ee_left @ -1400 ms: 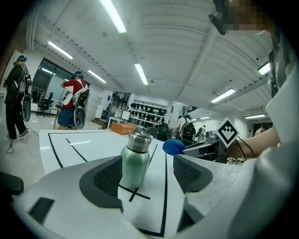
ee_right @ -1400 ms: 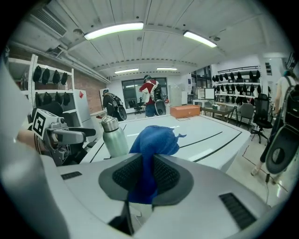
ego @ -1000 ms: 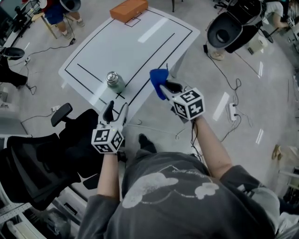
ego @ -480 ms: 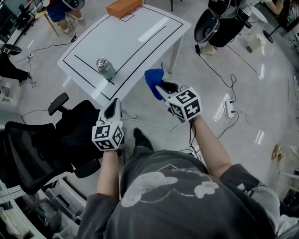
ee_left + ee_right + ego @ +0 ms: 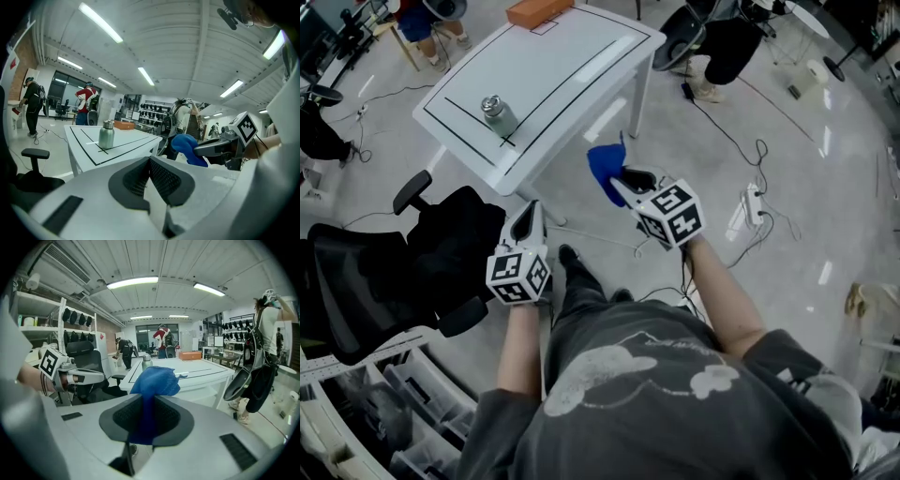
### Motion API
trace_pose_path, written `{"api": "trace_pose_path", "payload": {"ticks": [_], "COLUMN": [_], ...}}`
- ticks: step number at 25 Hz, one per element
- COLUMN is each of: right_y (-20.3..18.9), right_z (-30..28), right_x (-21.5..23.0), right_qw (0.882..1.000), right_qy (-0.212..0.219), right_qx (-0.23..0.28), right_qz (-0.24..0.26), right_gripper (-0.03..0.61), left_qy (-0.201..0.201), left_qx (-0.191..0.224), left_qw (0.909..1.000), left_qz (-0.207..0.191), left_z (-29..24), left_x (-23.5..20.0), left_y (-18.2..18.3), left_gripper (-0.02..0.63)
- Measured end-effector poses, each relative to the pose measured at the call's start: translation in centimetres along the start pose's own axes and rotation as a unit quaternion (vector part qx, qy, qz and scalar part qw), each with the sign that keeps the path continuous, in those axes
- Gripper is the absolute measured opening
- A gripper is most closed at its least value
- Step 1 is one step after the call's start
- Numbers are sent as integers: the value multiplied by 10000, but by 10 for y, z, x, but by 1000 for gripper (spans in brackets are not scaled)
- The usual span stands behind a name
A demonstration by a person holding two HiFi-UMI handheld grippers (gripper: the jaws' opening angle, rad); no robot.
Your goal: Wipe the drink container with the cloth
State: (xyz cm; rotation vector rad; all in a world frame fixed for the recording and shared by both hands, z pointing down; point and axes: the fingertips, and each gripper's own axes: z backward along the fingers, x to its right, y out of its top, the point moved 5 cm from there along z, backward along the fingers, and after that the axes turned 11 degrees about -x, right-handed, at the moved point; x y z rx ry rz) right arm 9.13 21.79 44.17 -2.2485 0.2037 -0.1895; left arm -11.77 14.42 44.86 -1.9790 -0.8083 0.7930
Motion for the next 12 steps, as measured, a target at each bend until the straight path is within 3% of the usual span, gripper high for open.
{"api": "trace_pose_path", "payload": {"ticks": [12], "right_y": [-52], "right_z": [36], "right_x": [-20], "right_qw": [9998], "right_qy": [47], "right_qx": [-192], "right_qz": [-16], "right_gripper": [69], "left_qy": [-69], "left_qx": [-115], "left_qw": [9999], "left_qz": [72], "left_z": [31], "left_x": [45], "left_y": [-41], "left_gripper": [3]}}
